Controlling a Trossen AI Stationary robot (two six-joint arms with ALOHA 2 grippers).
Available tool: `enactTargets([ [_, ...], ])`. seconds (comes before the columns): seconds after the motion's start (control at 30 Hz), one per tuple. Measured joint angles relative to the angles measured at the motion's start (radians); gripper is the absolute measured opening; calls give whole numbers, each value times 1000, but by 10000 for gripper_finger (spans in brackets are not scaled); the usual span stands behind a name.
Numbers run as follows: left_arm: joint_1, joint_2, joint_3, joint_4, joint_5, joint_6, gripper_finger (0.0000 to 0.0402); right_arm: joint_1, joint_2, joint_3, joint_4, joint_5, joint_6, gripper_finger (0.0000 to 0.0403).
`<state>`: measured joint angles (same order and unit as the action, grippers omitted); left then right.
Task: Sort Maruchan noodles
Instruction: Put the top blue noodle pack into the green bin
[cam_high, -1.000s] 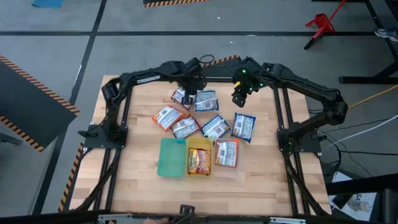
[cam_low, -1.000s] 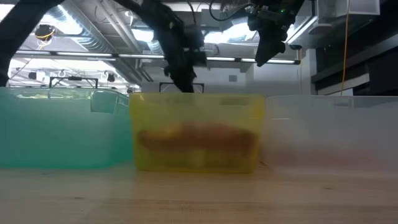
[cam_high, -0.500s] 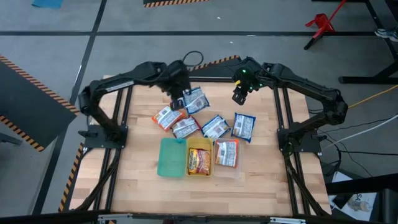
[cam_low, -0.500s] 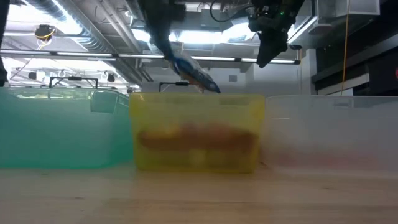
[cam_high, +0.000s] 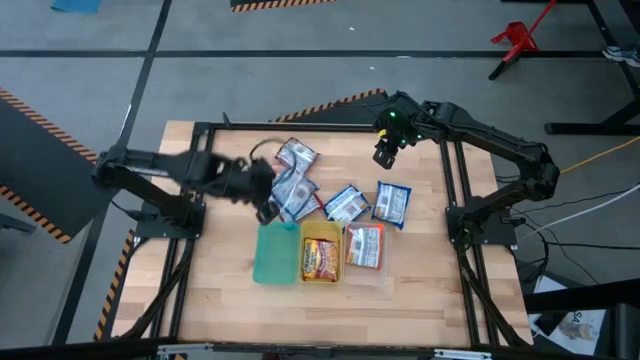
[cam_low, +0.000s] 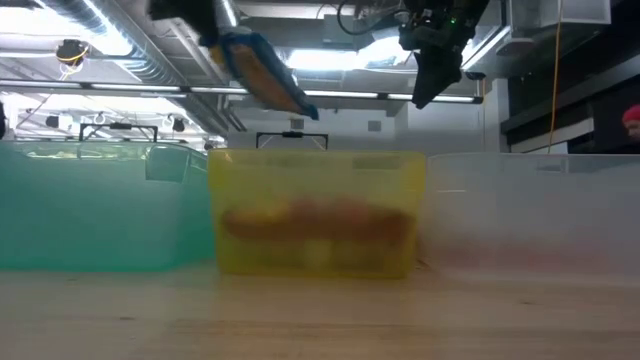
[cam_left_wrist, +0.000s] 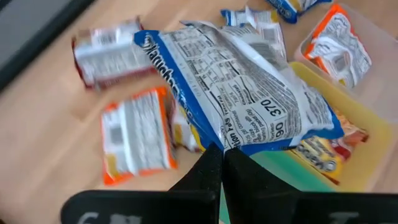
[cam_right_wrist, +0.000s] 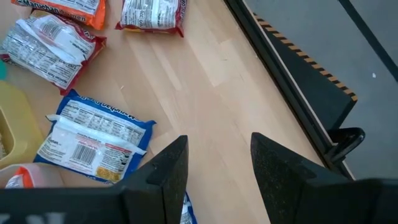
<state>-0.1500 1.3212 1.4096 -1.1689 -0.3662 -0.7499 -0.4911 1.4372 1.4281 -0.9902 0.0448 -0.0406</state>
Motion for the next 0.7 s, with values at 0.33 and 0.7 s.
enactTargets([
  [0.33, -317, 10, -169, 116, -131, -492, 0, 0, 0, 0, 1, 0, -28, 160],
  [0.7, -521, 15, -289, 138, -236, -921, 0, 0, 0, 0, 52, 0, -29, 160],
])
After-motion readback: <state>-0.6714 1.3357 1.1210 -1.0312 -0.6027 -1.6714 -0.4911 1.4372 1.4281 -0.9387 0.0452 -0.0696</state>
